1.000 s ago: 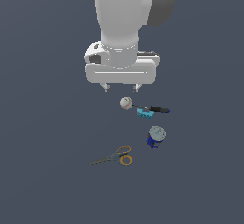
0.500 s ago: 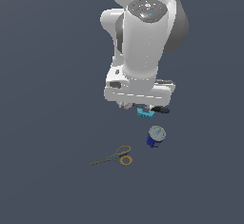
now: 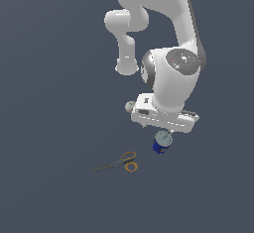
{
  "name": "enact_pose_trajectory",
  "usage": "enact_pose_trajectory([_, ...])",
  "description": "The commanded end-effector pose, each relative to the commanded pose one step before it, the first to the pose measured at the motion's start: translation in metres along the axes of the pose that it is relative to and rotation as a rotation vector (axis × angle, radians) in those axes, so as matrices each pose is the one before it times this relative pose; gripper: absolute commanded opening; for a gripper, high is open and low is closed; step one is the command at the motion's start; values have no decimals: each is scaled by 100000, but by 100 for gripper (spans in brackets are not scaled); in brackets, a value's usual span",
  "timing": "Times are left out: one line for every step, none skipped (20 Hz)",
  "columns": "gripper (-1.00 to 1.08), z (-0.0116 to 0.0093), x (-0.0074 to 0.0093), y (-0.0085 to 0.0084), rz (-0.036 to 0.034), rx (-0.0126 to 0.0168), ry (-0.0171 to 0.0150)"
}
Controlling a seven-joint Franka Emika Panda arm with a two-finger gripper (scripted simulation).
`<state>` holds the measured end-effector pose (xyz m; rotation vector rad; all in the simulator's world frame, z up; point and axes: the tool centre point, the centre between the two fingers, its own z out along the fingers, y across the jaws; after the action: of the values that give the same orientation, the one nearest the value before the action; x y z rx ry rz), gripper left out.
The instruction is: Pick up a designated object from a clutter of objects.
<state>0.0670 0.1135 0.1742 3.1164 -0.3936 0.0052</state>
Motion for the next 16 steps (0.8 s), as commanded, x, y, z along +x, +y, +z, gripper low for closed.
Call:
enact_pose_trajectory([100, 1585, -78, -1358, 2388, -27, 0])
enact_pose_trajectory([100, 537, -71, -447, 732, -8, -47])
enact_pose_trajectory([100, 493, -75, -405, 672, -4, -45])
enact_pose_trajectory([100, 447, -78, -367, 604, -1, -42])
enact_pose_trajectory([100, 402, -76, -326, 542, 1, -39])
enact_pose_trajectory([100, 356, -73, -287, 477, 3, -35])
enact_pose_trajectory([100, 309, -66, -245, 419, 4, -32])
enact_pose_trajectory([100, 262, -60, -209, 351, 4, -27])
enact_pose_trajectory([100, 215, -52, -172, 284, 4, -23])
enact_pose_trajectory([100, 168, -39, -129, 228, 3, -18])
enact_pose_trajectory([100, 120, -32, -97, 154, 3, -13])
enact_pose_trajectory([100, 72, -18, -56, 97, 2, -8])
enact_pose_trajectory([100, 23, -17, -36, 0, 0, 0])
enact_pose_trajectory([100, -87, -9, 104, -263, -47, -97])
enact_pose_trajectory([100, 41, -1, -2, 0, 0, 0])
enact_pose_trajectory([100, 123, -4, -5, 0, 0, 0])
